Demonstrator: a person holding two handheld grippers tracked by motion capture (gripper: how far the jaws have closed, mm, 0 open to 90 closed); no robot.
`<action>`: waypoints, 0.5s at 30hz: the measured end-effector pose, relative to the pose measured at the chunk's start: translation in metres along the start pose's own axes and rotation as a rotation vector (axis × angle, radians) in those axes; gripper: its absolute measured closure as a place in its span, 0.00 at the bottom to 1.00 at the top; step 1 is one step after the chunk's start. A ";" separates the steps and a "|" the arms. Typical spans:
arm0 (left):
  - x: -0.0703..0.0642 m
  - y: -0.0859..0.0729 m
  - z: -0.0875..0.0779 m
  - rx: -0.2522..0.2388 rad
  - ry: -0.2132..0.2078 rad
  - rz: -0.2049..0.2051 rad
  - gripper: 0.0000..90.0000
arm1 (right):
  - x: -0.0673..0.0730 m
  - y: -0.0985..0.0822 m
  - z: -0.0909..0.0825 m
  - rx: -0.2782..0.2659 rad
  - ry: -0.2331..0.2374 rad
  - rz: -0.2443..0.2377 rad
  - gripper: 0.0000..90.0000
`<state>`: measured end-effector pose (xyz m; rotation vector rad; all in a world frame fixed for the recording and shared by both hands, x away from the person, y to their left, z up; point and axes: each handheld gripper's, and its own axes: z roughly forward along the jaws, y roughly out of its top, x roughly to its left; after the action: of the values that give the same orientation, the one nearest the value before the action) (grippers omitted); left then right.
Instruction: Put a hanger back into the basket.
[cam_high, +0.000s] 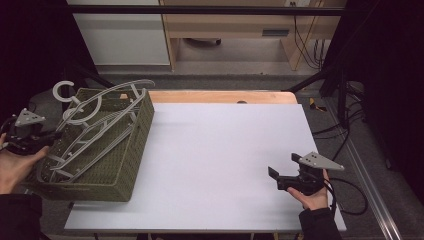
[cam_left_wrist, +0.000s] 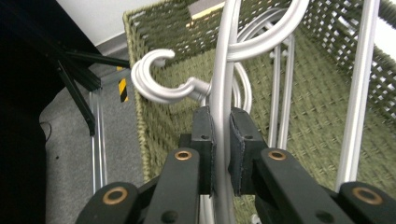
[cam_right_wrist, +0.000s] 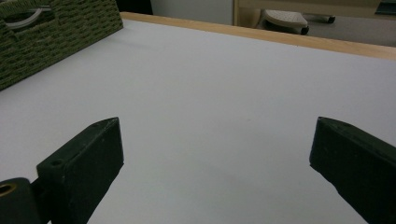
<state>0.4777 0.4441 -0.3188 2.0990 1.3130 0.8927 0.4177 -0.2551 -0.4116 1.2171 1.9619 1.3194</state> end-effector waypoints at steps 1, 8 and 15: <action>0.001 -0.002 0.001 0.003 0.004 -0.002 0.91 | 0.000 0.000 0.000 0.000 -0.001 0.000 0.04; 0.004 -0.003 0.005 0.013 0.027 0.001 0.91 | 0.000 0.000 0.001 0.002 0.000 0.003 0.04; 0.009 -0.008 0.012 0.033 0.055 0.004 0.91 | 0.000 0.000 0.000 0.002 -0.001 0.001 0.04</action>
<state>0.4852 0.4543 -0.3299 2.1161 1.3604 0.9424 0.4181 -0.2554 -0.4121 1.2200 1.9628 1.3169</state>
